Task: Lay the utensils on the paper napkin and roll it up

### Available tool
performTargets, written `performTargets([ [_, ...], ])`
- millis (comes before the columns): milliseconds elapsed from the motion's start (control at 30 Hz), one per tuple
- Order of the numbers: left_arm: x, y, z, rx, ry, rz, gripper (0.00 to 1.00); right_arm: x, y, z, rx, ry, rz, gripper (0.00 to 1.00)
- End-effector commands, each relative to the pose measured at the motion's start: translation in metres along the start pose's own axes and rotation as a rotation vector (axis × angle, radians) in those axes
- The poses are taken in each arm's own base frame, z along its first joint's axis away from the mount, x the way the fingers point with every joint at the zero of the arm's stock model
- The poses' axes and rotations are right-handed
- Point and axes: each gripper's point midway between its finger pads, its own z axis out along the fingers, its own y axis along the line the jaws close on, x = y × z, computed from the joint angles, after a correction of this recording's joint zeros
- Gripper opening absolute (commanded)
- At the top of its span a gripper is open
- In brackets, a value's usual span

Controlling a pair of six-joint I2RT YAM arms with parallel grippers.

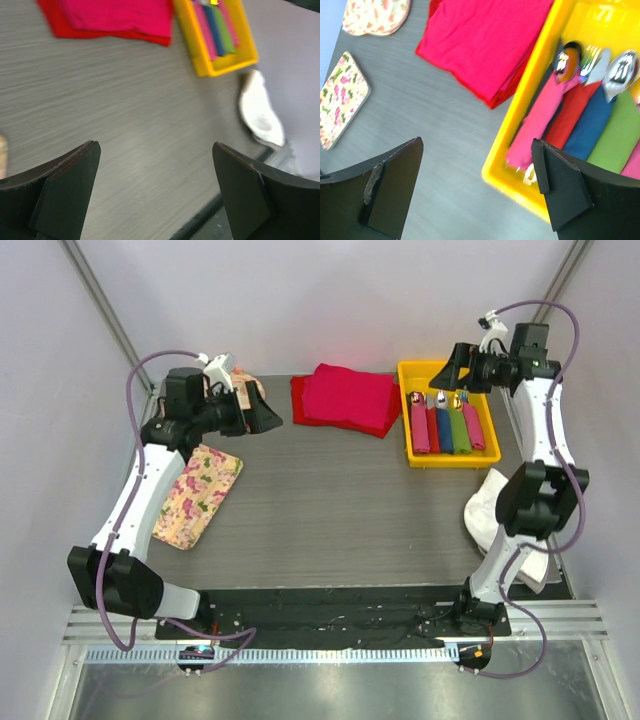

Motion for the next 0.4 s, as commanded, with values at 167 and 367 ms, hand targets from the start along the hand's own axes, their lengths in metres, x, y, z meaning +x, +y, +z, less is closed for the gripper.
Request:
performTargets([
  [167, 0.037, 0.078, -0.022, -0.377, 0.142, 0.119, 1.0, 0.09, 0.088, -0.04, 0.107, 0.095, -0.032, 1.0],
  [367, 0.057, 0.091, -0.029, -0.423, 0.141, 0.136, 1.0, 0.136, 0.116, -0.056, 0.139, 0.082, -0.109, 1.0],
])
